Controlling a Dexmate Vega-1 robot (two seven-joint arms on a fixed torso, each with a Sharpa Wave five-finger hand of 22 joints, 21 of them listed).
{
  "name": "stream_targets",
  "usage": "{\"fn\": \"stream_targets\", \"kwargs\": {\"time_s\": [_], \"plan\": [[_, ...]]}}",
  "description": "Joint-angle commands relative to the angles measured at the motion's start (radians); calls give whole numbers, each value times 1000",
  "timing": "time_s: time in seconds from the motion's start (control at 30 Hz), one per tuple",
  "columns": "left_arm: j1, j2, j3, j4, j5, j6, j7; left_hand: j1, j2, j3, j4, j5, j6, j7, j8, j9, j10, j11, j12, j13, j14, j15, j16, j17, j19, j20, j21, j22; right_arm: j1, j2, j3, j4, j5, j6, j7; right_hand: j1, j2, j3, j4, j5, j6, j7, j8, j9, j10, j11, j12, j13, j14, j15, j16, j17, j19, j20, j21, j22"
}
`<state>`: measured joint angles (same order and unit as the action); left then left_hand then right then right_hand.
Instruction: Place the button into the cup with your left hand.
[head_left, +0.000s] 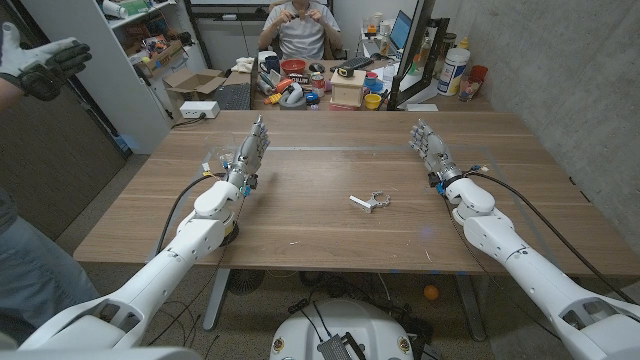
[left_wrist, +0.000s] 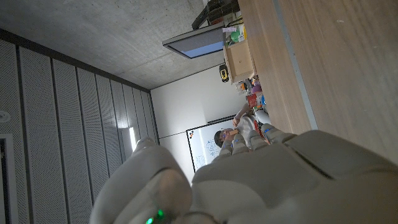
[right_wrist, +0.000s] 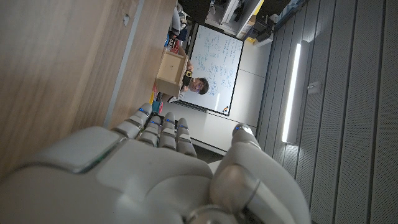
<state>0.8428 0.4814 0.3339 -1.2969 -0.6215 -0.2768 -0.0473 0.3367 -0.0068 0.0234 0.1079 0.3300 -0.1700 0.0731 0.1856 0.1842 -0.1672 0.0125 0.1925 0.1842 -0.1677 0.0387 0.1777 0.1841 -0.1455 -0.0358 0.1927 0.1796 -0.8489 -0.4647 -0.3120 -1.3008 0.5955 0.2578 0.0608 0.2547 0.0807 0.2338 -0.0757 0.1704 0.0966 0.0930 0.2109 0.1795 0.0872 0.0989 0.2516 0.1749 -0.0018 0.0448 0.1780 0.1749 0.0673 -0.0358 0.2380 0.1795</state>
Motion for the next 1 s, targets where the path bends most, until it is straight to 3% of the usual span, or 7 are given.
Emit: {"fn": "stream_targets", "kwargs": {"time_s": [0.03,0.53,1.0], "plan": [[19,-66,-88,0,77,41,-44,11,1,-2,7,7,-49,2,7,2,-13,-1,5,4,-19,-1,7,2,-7,-16,4,3,-30,124,155,-15,-139,-73,82,6,-1,7,0,7,10,0,4,5,3,8,6,2,-1,10,6,5,9,-6,3,2],[49,-104,-149,-48,149,75,-62,14,6,-3,6,8,-50,-2,7,2,-12,-5,6,4,-17,-3,8,2,-13,-8,3,3,-58,224,272,-49,-241,-114,147,5,-2,4,-1,7,11,-2,1,5,5,6,2,2,0,11,7,5,8,-2,-2,3],[116,-77,-188,-169,174,105,-61,20,13,-2,4,9,-44,-5,10,3,-4,-9,11,4,-8,-5,12,2,-9,-2,7,3,-92,258,314,-91,-280,-143,160,2,-2,1,-1,7,12,-3,-2,6,7,7,-3,3,2,9,8,5,10,-2,-5,3]]}}
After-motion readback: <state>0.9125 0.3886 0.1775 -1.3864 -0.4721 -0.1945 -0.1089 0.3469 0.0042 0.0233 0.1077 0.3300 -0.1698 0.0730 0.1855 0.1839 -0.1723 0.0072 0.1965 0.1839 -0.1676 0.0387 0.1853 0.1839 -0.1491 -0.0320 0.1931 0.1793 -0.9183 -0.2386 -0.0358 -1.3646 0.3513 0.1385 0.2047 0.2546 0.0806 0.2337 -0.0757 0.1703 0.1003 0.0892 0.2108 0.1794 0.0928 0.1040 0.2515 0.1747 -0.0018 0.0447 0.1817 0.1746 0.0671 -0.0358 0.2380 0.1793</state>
